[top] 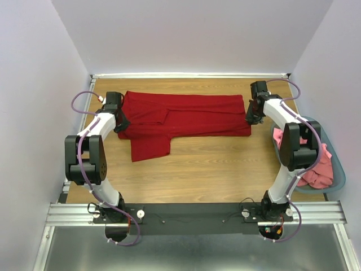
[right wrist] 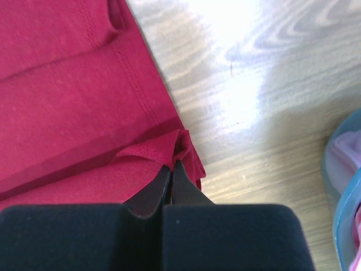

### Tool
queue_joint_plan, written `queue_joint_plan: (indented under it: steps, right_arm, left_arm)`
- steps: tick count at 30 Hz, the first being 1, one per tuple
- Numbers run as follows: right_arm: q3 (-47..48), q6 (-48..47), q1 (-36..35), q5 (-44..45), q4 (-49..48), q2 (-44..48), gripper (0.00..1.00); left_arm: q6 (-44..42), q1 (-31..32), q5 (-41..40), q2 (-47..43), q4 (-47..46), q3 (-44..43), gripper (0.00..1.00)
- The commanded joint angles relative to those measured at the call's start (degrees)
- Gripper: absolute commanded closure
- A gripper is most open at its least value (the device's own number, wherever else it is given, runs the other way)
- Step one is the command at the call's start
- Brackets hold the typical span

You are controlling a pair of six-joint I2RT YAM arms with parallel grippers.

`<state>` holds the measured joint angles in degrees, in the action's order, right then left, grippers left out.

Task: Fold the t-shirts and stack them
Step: Fold the tshirt

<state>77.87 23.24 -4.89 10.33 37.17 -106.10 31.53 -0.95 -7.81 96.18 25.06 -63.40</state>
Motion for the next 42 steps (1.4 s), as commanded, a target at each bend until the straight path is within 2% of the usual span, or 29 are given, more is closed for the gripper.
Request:
queue_joint_plan:
  steps: [1,23,42]
  right_arm:
    - [2.5,-1.3,0.1,2.0,1.0,-1.8,0.99]
    - [1.7,-2.0,0.1,2.5,0.2,-5.2,0.99]
    - [-1.0,-1.7,0.1,3.3,-0.3,-4.7,0.99]
  left_arm:
    - [0.1,-0.6,-0.1,0.6,-1.6,0.5,1.0]
    - [1.3,-1.2,-1.3,-0.8,-2.7,1.5,1.0]
    - [-0.2,-1.2,-1.7,3.1,-1.8,-5.4,1.0]
